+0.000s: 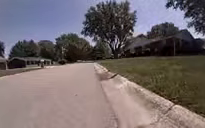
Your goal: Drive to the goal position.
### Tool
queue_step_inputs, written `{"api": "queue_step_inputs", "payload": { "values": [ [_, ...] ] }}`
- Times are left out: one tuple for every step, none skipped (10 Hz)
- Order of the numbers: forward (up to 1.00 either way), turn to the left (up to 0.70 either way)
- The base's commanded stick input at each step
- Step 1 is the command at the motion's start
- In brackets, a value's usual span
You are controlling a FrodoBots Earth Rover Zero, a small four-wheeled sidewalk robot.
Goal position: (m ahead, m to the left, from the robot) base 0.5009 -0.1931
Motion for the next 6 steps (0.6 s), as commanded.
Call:
{"api": "queue_step_inputs", "payload": {
  "values": [
    [0.70,0.35],
    [0.70,0.35],
    [0.70,0.15],
    [0.70,0.00],
    [0.70,0.00],
    [0.70,0.00]
  ]
}}
